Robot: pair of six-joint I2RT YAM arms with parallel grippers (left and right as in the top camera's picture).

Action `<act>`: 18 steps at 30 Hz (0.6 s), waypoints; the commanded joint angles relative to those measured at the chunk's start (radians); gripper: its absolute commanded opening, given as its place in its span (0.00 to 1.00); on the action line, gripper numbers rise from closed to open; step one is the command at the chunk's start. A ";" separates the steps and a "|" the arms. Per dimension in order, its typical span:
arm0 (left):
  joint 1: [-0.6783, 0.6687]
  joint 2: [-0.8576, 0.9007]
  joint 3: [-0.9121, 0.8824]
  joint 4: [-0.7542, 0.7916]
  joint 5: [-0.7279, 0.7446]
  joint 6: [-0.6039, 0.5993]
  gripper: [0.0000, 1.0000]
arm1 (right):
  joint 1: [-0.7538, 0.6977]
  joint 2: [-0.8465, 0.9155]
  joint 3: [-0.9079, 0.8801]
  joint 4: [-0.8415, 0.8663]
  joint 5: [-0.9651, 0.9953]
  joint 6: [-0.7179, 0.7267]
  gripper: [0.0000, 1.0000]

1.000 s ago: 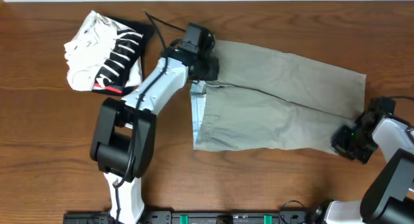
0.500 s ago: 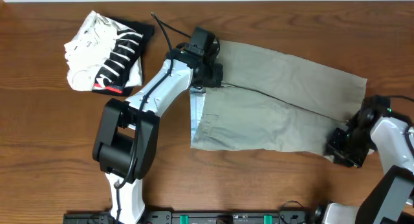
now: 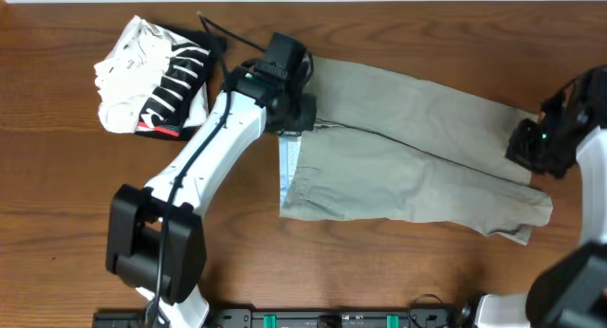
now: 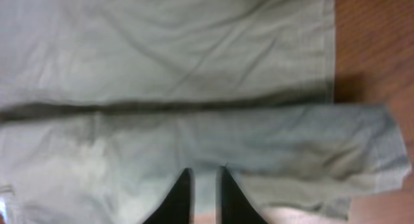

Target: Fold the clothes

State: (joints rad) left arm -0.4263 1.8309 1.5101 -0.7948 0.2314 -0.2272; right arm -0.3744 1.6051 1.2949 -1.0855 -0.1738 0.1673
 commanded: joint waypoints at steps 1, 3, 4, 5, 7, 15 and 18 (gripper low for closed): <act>0.004 -0.002 0.006 -0.062 -0.045 0.009 0.06 | 0.021 0.113 0.020 0.041 0.056 -0.011 0.04; 0.004 -0.002 0.000 -0.095 -0.045 0.009 0.06 | 0.021 0.180 0.020 0.100 0.073 -0.011 0.01; 0.004 -0.002 -0.001 -0.109 -0.046 0.009 0.06 | 0.021 0.216 0.020 0.137 0.072 -0.013 0.01; 0.004 -0.002 -0.001 -0.119 -0.048 0.009 0.06 | 0.021 0.247 0.020 0.169 0.072 -0.018 0.01; 0.004 -0.002 -0.001 -0.130 -0.073 0.009 0.06 | 0.021 0.303 0.020 0.224 0.072 -0.026 0.01; 0.004 -0.001 -0.001 -0.132 -0.127 0.004 0.07 | 0.022 0.479 0.020 0.423 0.073 -0.054 0.01; 0.004 -0.001 -0.001 -0.132 -0.192 -0.011 0.07 | 0.022 0.532 0.020 0.494 0.072 -0.054 0.01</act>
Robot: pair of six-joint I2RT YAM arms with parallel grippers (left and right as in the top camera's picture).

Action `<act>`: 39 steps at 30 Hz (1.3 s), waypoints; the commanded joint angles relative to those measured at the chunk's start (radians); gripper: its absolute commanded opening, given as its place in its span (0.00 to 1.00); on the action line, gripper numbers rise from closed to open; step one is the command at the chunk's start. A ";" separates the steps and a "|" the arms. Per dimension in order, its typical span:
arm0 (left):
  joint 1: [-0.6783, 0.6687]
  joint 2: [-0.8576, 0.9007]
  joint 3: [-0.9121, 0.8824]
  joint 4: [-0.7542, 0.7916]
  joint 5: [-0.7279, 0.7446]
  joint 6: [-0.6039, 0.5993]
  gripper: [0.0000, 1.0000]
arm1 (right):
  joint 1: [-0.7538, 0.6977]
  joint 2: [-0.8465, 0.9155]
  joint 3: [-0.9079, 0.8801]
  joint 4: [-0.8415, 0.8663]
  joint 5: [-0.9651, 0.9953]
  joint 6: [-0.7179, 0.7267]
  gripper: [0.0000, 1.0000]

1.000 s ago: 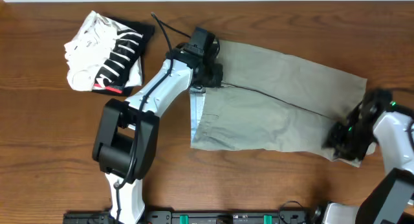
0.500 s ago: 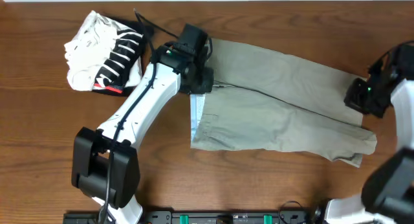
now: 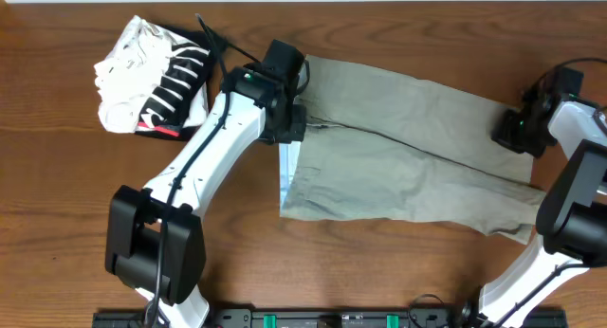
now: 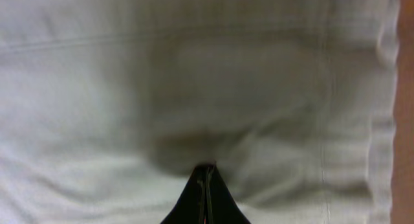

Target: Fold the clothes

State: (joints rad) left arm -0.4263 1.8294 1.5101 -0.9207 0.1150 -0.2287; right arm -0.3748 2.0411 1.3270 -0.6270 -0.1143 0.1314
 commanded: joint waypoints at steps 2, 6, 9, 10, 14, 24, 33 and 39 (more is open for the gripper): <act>0.004 0.002 -0.001 -0.005 -0.119 -0.016 0.06 | 0.022 0.129 -0.012 0.088 0.013 -0.018 0.01; 0.005 0.013 -0.002 0.010 -0.135 -0.016 0.06 | 0.027 0.196 -0.012 0.202 0.013 -0.029 0.01; 0.004 0.035 -0.003 0.031 -0.135 -0.016 0.07 | 0.034 0.236 -0.012 0.303 0.013 -0.028 0.01; 0.004 0.045 -0.003 0.039 -0.135 -0.016 0.06 | 0.038 0.244 -0.012 0.336 0.013 -0.025 0.01; 0.004 0.102 -0.004 0.053 -0.134 -0.016 0.06 | 0.060 0.247 0.014 0.412 0.034 -0.036 0.01; 0.004 0.125 -0.005 0.005 -0.070 -0.016 0.06 | 0.107 0.195 0.401 -0.002 0.012 -0.133 0.22; 0.003 0.039 -0.012 -0.040 0.165 -0.014 0.46 | 0.090 -0.001 0.491 -0.335 -0.115 -0.031 0.43; -0.001 0.039 -0.074 -0.040 0.220 0.000 0.50 | 0.086 -0.094 0.491 -0.546 -0.106 -0.051 0.50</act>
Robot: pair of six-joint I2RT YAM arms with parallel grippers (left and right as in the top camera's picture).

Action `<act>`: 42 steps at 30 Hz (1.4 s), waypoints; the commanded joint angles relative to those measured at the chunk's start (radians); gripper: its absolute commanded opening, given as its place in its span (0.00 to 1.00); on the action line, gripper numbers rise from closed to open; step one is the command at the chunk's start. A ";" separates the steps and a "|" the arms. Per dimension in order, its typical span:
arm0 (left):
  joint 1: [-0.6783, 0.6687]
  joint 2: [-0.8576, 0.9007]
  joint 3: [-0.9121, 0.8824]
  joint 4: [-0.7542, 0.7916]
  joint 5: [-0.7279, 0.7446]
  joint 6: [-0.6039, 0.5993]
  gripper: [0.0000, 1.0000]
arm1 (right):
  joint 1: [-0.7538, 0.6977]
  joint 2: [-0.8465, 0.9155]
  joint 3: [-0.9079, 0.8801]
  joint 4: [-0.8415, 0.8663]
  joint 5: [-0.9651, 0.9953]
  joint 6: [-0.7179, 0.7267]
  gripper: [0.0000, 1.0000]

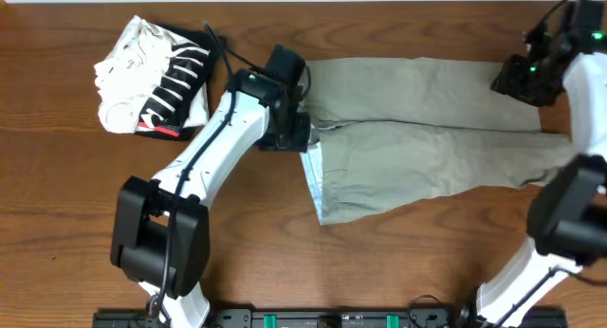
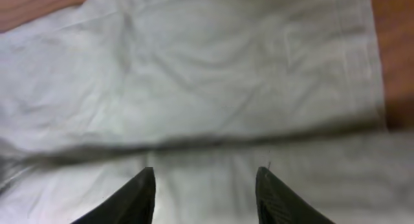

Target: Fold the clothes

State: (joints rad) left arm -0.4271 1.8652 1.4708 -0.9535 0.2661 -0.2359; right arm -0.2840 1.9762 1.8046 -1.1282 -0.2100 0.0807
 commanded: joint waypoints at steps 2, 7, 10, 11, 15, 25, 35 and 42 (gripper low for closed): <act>-0.003 0.003 -0.060 -0.008 0.139 0.007 0.50 | -0.005 -0.034 0.013 -0.098 0.035 0.001 0.52; -0.040 0.003 -0.122 -0.035 0.224 0.002 0.50 | -0.014 -0.034 0.007 -0.164 0.064 0.001 0.52; -0.095 0.001 -0.147 -0.045 0.219 -0.006 0.50 | -0.024 -0.034 0.007 -0.175 0.064 0.000 0.52; -0.121 0.001 -0.153 -0.043 0.210 -0.013 0.50 | -0.029 -0.034 0.007 -0.178 0.064 0.000 0.53; -0.221 0.001 -0.170 -0.035 0.051 -0.080 0.50 | -0.040 -0.034 0.007 -0.196 0.064 -0.008 0.53; -0.338 0.002 -0.241 0.108 -0.029 -0.102 0.50 | -0.056 -0.034 0.006 -0.200 0.064 -0.019 0.54; -0.338 0.002 -0.317 0.183 -0.019 -0.110 0.50 | -0.057 -0.034 0.006 -0.191 0.064 -0.019 0.55; -0.338 0.002 -0.317 0.193 0.044 -0.110 0.45 | -0.057 -0.034 0.005 -0.186 0.064 -0.019 0.55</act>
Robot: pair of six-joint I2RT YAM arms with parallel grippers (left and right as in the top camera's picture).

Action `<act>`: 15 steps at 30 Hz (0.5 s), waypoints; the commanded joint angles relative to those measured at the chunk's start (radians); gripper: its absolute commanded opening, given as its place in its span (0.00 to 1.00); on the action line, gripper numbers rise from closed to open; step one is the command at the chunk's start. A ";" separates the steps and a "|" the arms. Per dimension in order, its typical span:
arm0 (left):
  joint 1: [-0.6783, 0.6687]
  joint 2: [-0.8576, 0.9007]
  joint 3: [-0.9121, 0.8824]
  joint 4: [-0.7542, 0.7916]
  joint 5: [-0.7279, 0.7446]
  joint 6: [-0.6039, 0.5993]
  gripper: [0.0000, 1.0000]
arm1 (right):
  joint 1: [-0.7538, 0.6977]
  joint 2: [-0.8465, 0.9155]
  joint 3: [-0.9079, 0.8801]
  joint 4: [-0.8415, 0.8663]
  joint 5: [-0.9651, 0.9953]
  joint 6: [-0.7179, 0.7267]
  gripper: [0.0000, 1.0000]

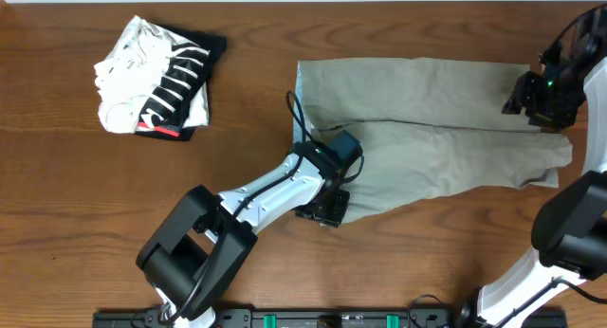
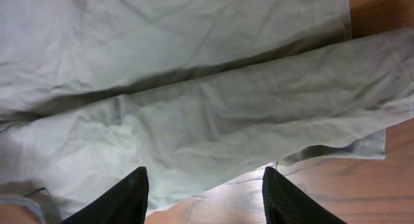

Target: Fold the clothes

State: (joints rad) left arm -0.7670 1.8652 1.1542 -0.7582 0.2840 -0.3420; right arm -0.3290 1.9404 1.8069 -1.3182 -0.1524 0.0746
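Khaki trousers [image 1: 436,129] lie spread flat, waist to the left, both legs running right. In the right wrist view the trousers [image 2: 194,88] fill most of the frame, with both leg hems at the right. My left gripper [image 1: 325,207] is down at the near-left corner of the waist; whether it grips the cloth is hidden by the arm. Over the leg ends hangs my right gripper [image 1: 539,93], also seen as the right gripper [image 2: 206,201] with jaws open wide and nothing between them.
A bundled white and black garment [image 1: 152,77] with a red edge lies at the far left of the wooden table [image 1: 95,224]. The left arm [image 1: 266,191] stretches over the table's middle. The trousers reach close to the far and right edges.
My left gripper has gone from the far-left waist corner to the near-left waist corner. The waist edge now shows uncovered. My right gripper stays open and sits slightly nearer over the leg ends.
The trousers first lay slanted, my left gripper at the far waist corner and my right gripper nearly shut above a leg. Then the right gripper was shut on the far leg's hem. Then the trousers lay straight along the far edge and the right gripper was open.
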 commanded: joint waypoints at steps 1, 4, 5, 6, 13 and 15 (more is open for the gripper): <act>0.002 0.002 0.000 -0.002 0.026 -0.004 0.45 | -0.012 0.002 0.002 0.006 0.007 -0.013 0.55; 0.002 0.002 0.000 0.001 0.026 -0.004 0.44 | -0.012 0.002 -0.005 0.011 0.007 -0.013 0.56; 0.002 0.002 0.000 0.005 0.026 -0.004 0.43 | -0.012 0.002 -0.008 0.014 0.007 -0.013 0.56; 0.002 0.002 0.000 0.008 0.026 -0.004 0.39 | -0.012 0.002 -0.013 0.018 0.006 -0.013 0.56; 0.002 0.002 0.000 0.017 0.027 -0.005 0.34 | -0.012 0.002 -0.031 0.027 0.007 -0.021 0.56; 0.002 0.002 0.000 0.018 0.039 -0.004 0.29 | -0.013 0.002 -0.031 0.028 0.009 -0.021 0.56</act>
State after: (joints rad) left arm -0.7670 1.8652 1.1542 -0.7418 0.3092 -0.3447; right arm -0.3290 1.9404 1.7847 -1.2926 -0.1524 0.0689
